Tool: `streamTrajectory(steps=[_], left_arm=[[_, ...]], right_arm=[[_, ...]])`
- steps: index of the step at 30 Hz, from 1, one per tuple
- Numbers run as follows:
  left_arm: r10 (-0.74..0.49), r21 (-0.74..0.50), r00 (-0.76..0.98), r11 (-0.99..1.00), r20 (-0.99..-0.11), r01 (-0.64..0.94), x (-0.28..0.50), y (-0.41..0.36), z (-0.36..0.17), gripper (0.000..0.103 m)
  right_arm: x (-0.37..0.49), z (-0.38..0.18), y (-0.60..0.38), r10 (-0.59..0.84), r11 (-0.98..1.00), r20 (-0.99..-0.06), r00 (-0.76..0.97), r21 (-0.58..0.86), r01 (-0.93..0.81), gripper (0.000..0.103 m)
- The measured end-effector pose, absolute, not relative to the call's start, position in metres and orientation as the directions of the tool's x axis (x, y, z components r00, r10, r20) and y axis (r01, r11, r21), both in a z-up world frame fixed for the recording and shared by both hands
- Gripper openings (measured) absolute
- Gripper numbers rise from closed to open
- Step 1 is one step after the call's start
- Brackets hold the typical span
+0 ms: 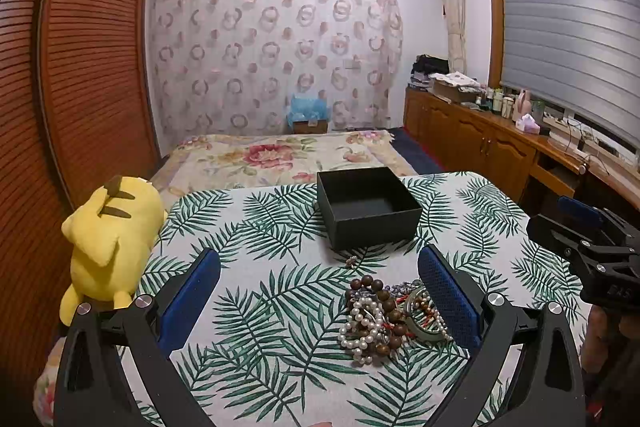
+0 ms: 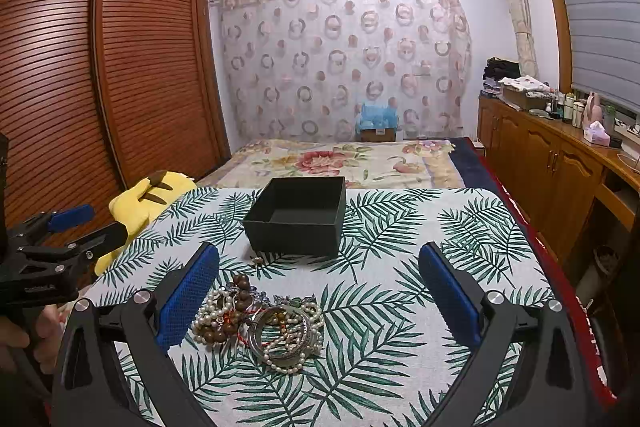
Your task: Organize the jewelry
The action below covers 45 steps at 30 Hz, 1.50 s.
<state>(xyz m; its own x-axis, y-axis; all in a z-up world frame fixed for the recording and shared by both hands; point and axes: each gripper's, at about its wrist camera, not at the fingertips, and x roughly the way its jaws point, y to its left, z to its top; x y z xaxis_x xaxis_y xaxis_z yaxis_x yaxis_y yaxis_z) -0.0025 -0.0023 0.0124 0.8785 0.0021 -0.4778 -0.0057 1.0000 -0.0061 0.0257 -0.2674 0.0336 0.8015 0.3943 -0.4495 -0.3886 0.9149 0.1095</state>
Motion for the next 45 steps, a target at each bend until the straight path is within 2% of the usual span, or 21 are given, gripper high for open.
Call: streamTrajectory(steps=[45], left_arm=[[0.001, -0.008, 0.88, 1.0, -0.475, -0.005, -0.0066, -0.0015, 0.0096, 0.096]], right_arm=[[0.0248, 0.0351, -0.2678, 0.397, 0.914, -0.447, 0.802, 0.113, -0.389, 0.101]])
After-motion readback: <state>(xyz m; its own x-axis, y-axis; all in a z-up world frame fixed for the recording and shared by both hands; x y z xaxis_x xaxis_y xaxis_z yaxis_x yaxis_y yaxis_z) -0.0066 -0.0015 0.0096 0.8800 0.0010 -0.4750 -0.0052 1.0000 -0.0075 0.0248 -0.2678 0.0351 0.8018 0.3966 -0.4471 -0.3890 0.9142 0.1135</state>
